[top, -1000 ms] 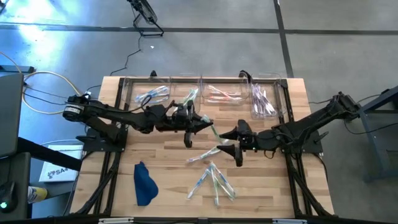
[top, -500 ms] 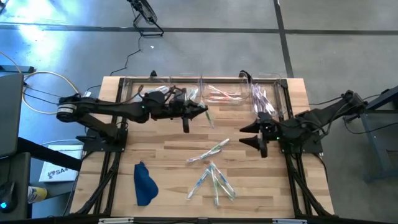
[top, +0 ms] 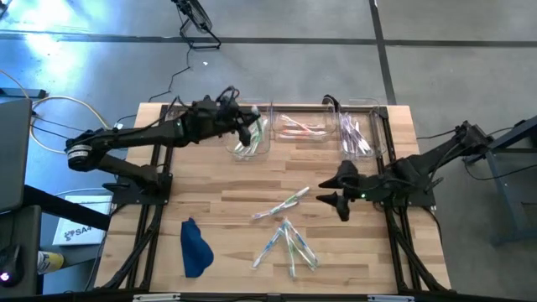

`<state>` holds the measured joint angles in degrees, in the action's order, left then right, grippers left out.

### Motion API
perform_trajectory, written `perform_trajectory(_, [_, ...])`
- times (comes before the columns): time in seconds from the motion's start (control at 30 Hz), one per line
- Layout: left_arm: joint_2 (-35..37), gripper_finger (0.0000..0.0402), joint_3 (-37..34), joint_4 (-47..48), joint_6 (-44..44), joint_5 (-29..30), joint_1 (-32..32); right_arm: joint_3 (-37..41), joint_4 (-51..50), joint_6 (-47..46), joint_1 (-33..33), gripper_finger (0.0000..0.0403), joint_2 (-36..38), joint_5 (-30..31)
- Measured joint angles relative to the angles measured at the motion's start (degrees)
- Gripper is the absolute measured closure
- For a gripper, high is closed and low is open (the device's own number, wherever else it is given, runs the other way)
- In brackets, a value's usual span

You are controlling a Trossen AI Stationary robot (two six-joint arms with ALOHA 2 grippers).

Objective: Pick & Place Toothbrushes
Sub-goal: Put the green toothbrush into the middle left transparent bin

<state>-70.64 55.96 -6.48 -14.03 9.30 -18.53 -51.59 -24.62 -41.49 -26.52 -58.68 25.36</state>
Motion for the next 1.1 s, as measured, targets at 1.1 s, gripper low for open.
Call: perform_trajectory(1.1, [-10.98, 0.0395, 0.0, 12.68, -6.69, -3.38, -7.39, 0.0, 7.41, -2.23, 0.02, 0.0209, -12.81, 0.0])
